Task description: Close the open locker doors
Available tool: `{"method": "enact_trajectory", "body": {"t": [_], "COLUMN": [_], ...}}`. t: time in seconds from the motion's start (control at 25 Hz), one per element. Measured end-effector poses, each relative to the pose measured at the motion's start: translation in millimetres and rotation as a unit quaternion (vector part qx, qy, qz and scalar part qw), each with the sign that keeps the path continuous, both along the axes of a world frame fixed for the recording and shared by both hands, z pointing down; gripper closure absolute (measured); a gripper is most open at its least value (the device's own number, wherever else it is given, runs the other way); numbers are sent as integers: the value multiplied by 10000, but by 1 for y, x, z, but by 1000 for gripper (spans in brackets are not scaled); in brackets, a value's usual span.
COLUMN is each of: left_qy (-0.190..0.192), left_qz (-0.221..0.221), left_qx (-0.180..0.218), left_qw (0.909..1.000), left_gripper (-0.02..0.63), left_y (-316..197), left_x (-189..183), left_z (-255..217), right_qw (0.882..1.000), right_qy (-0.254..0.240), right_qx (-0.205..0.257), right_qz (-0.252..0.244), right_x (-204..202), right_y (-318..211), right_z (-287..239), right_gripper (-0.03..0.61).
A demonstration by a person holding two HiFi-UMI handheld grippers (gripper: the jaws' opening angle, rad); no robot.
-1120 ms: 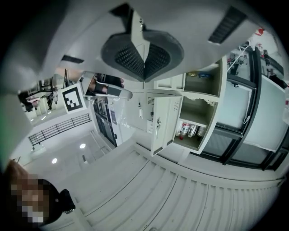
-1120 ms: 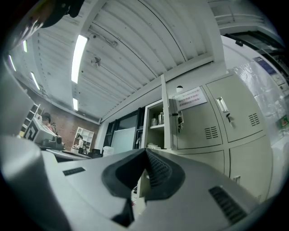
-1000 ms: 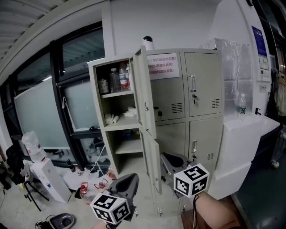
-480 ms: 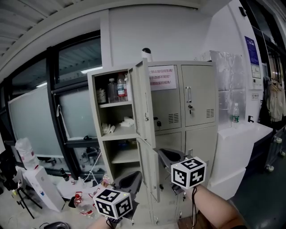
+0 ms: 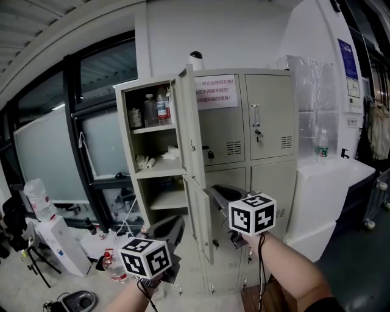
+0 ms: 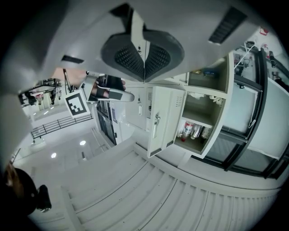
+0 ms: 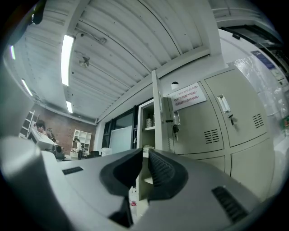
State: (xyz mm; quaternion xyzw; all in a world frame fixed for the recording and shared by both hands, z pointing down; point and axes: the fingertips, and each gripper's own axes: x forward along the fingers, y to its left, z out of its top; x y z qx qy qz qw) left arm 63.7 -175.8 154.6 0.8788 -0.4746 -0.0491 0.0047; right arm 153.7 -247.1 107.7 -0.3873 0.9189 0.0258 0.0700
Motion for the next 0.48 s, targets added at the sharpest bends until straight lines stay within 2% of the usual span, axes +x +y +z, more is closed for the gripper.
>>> {"method": "enact_trajectory", "body": {"t": [0.48], "left_qy": [130], "left_qz": [-537], "left_qx": [-31], "left_qw": [9985], "left_gripper": [609], "left_y": [-7], "left_x": [10], "left_z": [10], "right_qw": [9987], "right_qy": [240], "right_qx": [-89], "right_qz": [-430], "right_x": [-7], "right_y": [-21], "right_z": [4], "right_gripper": [410]}}
